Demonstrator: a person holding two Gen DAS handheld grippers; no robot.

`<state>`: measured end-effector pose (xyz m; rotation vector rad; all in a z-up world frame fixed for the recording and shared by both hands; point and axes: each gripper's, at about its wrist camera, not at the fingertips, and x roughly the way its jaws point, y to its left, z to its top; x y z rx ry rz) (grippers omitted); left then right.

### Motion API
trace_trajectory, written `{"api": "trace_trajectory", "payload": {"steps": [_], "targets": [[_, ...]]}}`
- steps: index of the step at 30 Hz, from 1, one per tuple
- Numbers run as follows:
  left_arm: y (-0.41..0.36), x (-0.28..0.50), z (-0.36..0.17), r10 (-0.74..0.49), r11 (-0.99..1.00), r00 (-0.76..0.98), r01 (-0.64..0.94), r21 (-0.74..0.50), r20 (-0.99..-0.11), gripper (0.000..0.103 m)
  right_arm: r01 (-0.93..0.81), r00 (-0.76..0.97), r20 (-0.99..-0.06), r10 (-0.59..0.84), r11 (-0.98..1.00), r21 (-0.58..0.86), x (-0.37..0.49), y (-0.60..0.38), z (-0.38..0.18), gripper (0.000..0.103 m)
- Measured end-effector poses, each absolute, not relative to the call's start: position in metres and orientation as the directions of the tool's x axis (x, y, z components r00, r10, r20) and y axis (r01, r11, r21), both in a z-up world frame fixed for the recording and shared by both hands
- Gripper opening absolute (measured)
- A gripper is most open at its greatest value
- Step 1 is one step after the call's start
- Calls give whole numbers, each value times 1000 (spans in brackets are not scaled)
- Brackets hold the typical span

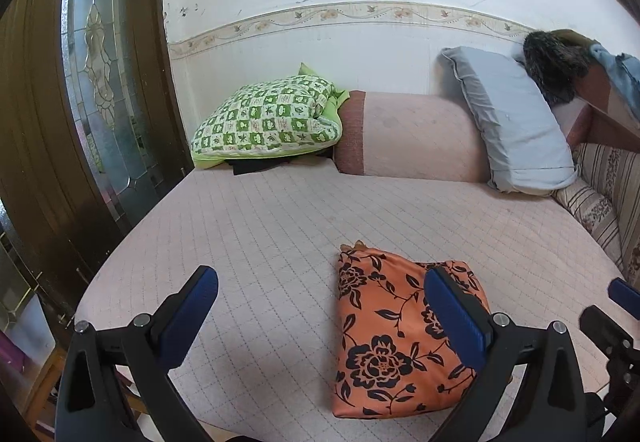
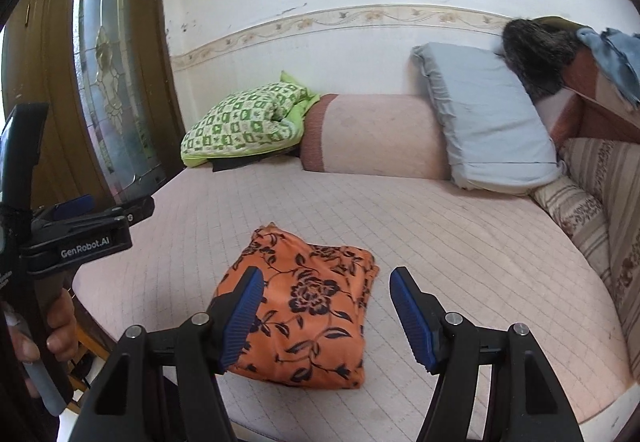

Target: Fold small clothes

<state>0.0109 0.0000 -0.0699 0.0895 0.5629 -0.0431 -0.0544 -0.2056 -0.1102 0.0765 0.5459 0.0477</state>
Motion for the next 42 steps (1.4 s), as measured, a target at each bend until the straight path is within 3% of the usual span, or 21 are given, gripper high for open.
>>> {"api": "trace_trajectory", "payload": {"steps": [18,42], "targets": [[19,21,-75,-67,996,845,90,19,-531,102,-105,835,-539,111,994,42,-25,-164,-122,69],[31,18,-75,-49,994,866,94,64,-498,103,-119,808,-574,129,991,55,-21,-151,-141,69]]}}
